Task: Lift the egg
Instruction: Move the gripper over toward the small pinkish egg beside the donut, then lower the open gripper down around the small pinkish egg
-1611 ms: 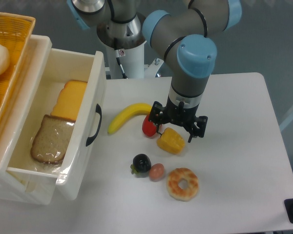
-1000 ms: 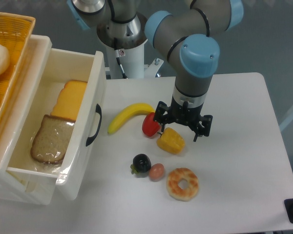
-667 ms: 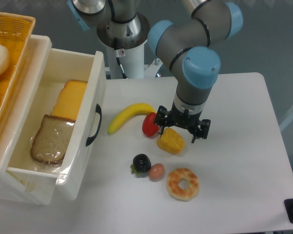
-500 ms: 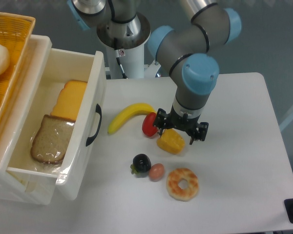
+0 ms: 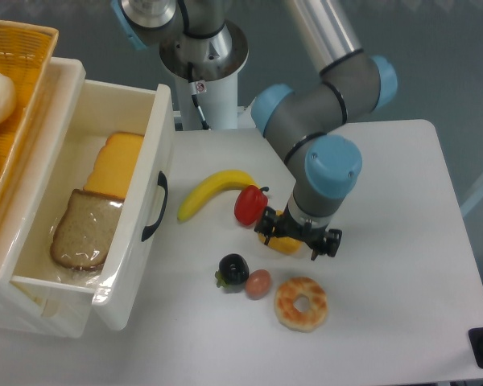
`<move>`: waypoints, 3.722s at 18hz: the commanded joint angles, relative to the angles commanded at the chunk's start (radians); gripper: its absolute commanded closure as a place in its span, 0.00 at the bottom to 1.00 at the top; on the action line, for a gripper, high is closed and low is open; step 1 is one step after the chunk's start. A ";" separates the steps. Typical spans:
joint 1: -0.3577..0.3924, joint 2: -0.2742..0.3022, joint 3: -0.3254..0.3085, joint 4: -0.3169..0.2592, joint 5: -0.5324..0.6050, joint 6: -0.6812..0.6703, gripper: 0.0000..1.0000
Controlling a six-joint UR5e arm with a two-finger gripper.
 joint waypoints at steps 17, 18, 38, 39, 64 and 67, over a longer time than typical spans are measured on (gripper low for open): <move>-0.049 -0.058 0.019 0.057 0.000 0.002 0.00; -0.055 -0.061 0.019 0.058 0.000 0.000 0.00; -0.095 -0.057 -0.023 0.058 0.002 0.000 0.00; -0.103 -0.057 -0.026 0.058 0.002 0.000 0.00; -0.094 -0.065 -0.046 0.060 0.006 0.077 0.00; -0.094 -0.063 -0.047 0.060 0.018 0.077 0.00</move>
